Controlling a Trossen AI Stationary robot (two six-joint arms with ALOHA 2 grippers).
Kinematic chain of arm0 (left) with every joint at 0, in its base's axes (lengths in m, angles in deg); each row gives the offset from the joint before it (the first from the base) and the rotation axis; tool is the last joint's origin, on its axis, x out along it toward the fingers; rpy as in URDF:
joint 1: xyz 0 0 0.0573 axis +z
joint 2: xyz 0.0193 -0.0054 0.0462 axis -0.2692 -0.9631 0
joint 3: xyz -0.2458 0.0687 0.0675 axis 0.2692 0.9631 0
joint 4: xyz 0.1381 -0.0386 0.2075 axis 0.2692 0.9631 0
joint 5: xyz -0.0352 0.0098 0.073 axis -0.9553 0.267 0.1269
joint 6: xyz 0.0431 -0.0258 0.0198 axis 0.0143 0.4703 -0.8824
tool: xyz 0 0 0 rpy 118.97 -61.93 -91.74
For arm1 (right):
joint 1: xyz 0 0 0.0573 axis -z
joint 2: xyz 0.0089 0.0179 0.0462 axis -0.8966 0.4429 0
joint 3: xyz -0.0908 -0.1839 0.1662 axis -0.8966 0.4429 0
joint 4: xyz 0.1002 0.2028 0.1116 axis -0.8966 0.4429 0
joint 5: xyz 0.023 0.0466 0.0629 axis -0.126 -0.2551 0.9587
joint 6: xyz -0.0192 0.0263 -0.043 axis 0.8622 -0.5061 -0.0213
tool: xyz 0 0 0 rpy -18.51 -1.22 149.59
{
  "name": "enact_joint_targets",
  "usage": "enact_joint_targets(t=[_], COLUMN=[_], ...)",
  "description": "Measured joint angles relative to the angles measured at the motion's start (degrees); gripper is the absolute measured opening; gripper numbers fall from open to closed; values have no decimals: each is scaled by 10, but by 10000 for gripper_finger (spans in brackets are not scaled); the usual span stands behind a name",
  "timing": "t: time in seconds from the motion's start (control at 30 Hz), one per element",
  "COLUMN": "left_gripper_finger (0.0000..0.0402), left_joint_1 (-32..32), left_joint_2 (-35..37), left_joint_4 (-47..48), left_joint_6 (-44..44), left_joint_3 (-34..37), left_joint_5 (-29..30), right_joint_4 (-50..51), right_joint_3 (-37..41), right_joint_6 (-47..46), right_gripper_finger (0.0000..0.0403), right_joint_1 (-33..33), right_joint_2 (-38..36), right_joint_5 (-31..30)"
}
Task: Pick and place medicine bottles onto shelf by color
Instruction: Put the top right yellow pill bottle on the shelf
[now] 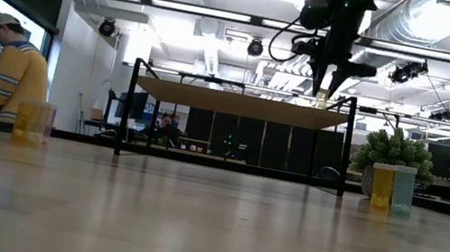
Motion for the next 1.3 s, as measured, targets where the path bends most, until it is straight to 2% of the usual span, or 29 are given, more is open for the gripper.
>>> enact_joint_targets(t=[0.93,1.3], left_gripper_finger=[100,100], left_joint_1=[0,0], left_joint_2=[0,0], left_joint_4=[0,0], left_joint_6=[0,0], left_joint_3=[0,0], left_joint_5=[0,15], right_joint_4=[-10,-8], right_joint_3=[0,0], right_joint_6=[5,15], right_gripper_finger=[114,165], right_joint_1=[1,1], right_joint_2=[0,0], right_joint_5=[-17,-22])
